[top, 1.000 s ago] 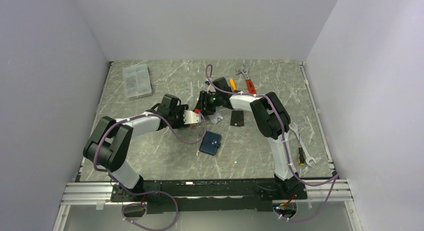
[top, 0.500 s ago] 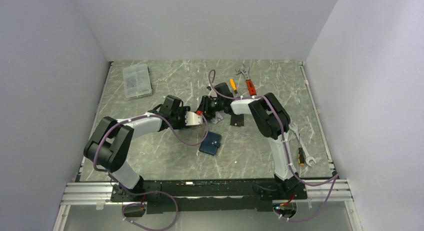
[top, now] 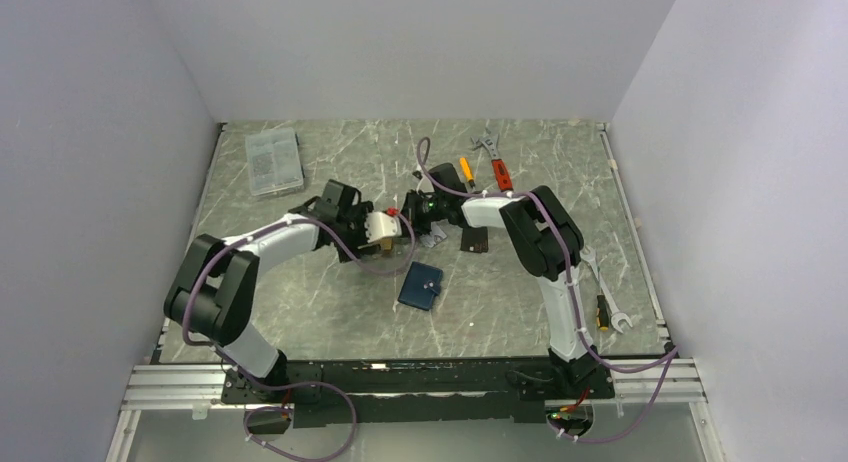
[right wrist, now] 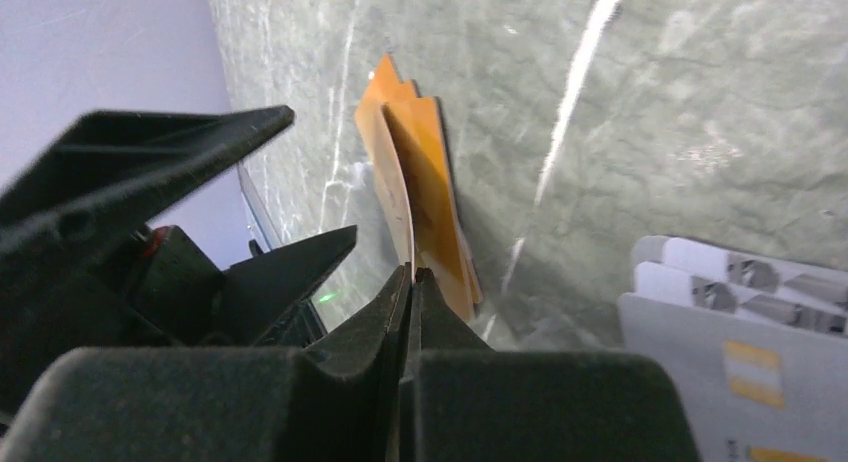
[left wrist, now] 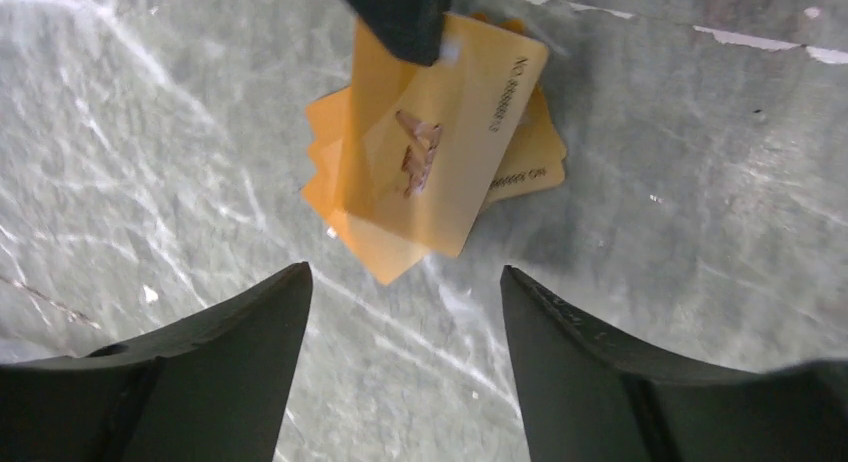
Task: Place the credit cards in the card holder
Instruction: Pick up the credit card from the center of the board.
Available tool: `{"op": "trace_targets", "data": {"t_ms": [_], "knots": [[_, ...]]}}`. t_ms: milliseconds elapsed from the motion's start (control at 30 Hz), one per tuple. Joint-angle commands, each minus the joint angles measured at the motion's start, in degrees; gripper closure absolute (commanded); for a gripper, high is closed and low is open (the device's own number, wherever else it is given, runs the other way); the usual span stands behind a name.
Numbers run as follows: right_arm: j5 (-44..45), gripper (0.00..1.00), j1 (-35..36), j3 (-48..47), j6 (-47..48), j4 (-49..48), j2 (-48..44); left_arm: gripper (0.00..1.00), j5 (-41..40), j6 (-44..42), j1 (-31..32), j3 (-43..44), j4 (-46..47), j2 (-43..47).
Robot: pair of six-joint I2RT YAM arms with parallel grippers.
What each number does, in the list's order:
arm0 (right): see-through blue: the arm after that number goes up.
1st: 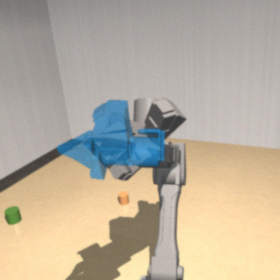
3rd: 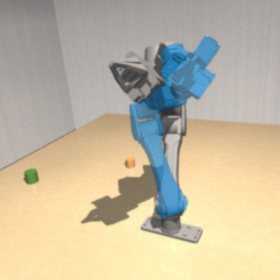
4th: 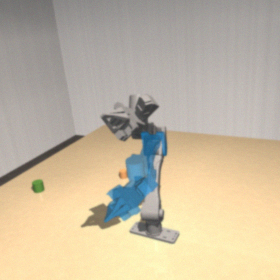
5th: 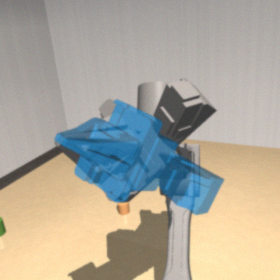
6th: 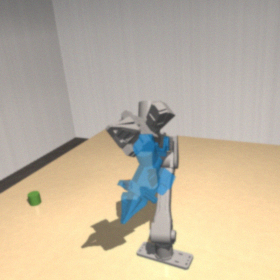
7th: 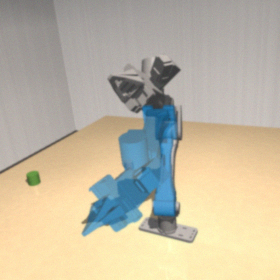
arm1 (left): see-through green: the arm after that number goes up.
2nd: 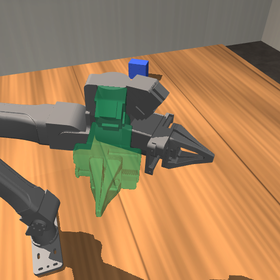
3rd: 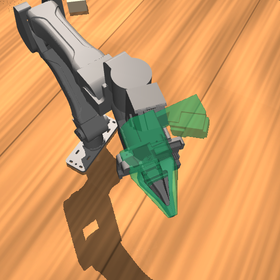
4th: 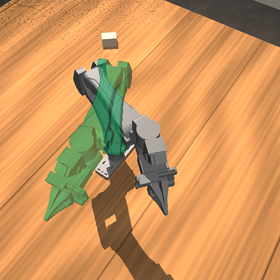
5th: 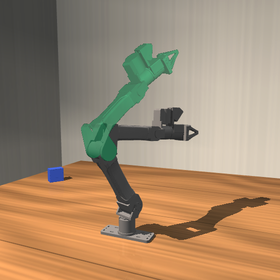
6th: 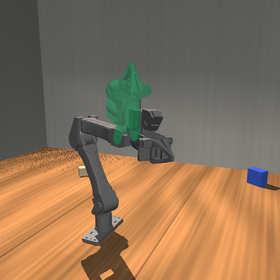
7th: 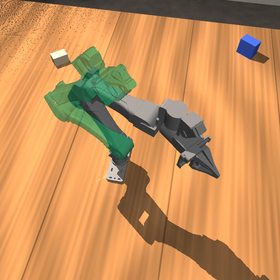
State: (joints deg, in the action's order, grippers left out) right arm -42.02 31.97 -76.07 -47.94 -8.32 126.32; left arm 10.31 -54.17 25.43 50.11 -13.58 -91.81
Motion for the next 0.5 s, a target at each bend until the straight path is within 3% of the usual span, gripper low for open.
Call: {"op": "trace_targets", "data": {"t_ms": [0, 133, 433, 467], "knots": [[1.60, 1.00, 0.28, -3.84, 5.84, 5.42, -5.57, 0.22, 9.64, 5.29, -5.28, 8.75, -12.97, 5.63], [1.26, 1.00, 0.27, -3.27, 8.36, 6.47, -6.94, 0.19, 15.15, 6.11, -8.20, 13.44, -19.01, 6.57], [-2.66, 1.00, 0.87, -3.18, 14.94, 8.00, -11.41, 0.16, 24.34, 6.99, -8.47, 19.11, -26.15, 4.38], [-3.57, 1.00, 1.08, -3.77, 16.56, 10.32, -11.97, 0.05, 25.38, 6.36, -8.66, 19.86, -27.18, 4.10]]}}
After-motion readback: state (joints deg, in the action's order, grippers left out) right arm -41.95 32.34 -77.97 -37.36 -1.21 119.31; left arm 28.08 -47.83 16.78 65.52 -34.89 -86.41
